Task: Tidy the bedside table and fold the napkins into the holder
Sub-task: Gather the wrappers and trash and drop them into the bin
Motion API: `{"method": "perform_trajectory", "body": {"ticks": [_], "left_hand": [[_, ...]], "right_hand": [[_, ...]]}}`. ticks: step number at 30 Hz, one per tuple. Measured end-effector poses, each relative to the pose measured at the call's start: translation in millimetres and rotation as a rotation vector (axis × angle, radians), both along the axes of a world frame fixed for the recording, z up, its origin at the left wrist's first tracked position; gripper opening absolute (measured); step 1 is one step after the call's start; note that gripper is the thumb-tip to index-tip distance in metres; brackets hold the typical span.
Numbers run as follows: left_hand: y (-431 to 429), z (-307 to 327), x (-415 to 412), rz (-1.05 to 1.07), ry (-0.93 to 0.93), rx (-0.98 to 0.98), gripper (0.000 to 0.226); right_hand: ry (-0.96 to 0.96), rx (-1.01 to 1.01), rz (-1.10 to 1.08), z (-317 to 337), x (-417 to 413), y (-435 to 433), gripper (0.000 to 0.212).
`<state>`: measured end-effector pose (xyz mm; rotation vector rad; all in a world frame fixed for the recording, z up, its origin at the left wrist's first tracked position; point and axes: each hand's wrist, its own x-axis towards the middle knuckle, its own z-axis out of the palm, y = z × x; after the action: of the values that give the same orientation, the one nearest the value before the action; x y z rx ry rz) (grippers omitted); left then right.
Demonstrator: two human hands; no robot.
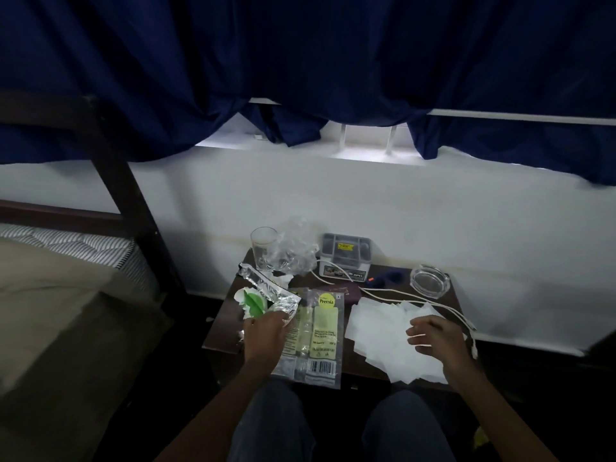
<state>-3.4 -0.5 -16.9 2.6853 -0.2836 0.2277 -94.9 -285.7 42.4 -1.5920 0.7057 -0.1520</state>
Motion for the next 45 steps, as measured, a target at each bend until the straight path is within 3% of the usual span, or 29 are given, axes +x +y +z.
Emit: {"method": "perform_trajectory", "body": {"ticks": [7, 10, 13, 15, 19, 22, 25, 29, 33, 35, 37, 41, 45], "left_hand": [[-16.4, 54.2, -7.4, -0.113, -0.012, -0.212, 0.023], [-39.7, 77.8, -17.7, -0.26, 0.016, -0.328, 0.022], [-71.7, 92.6, -30.8, -0.426, 0.156, -0.493, 0.023], [-96.1, 103.3, -41.7, -0.541, 0.277, -0.59, 0.021], [-155.2, 115.8, -64.1, -0.743, 0.412, -0.588, 0.021], [-200.2, 109.3, -79.2, -0.766, 0.403, -0.549, 0.025], [-242.8, 99.2, -98.9, -0.788, 0.331, -0.498, 0.021], [-280.8, 86.5, -118.4, -0.788, 0.362, -0.5, 0.021], [-292.4, 75.3, -127.0, -0.829, 0.433, -0.401, 0.022], [-293.2, 70.2, -127.0, -0.817, 0.461, -0.38, 0.022], [-293.2, 67.9, -125.8, -0.803, 0.483, -0.369, 0.022], [-289.1, 67.8, -118.3, -0.791, 0.515, -0.363, 0.021], [-280.8, 70.3, -108.8, -0.746, 0.5, -0.384, 0.021]], "right_hand": [[-0.089, 0.013, 0.169, 34.4, 1.0, 13.5, 0.012], [-0.114, -0.022, 0.294, 49.9, 1.5, 12.2, 0.037], [-0.134, -0.005, 0.374, 61.1, -6.1, -2.7, 0.069], [-0.117, 0.03, 0.451, 64.9, -15.6, -19.1, 0.078], [-0.117, 0.109, 0.494, 63.3, -48.1, -62.2, 0.056], [-0.144, 0.09, 0.378, 57.5, -77.8, -94.9, 0.033], [-0.125, 0.009, 0.25, 46.1, -108.5, -133.2, 0.023], [-0.06, -0.086, 0.017, 20.3, -150.8, -184.5, 0.02], [0.131, -0.234, -0.198, -43.5, -189.5, -225.0, 0.016], [0.241, -0.298, -0.22, -78.8, -202.1, -233.9, 0.017], [0.349, -0.23, -0.198, -101.7, -208.0, -229.3, 0.023], [0.428, -0.233, -0.125, -123.8, -204.0, -216.3, 0.051], [0.446, -0.232, -0.156, -127.3, -190.6, -215.7, 0.04]]}}
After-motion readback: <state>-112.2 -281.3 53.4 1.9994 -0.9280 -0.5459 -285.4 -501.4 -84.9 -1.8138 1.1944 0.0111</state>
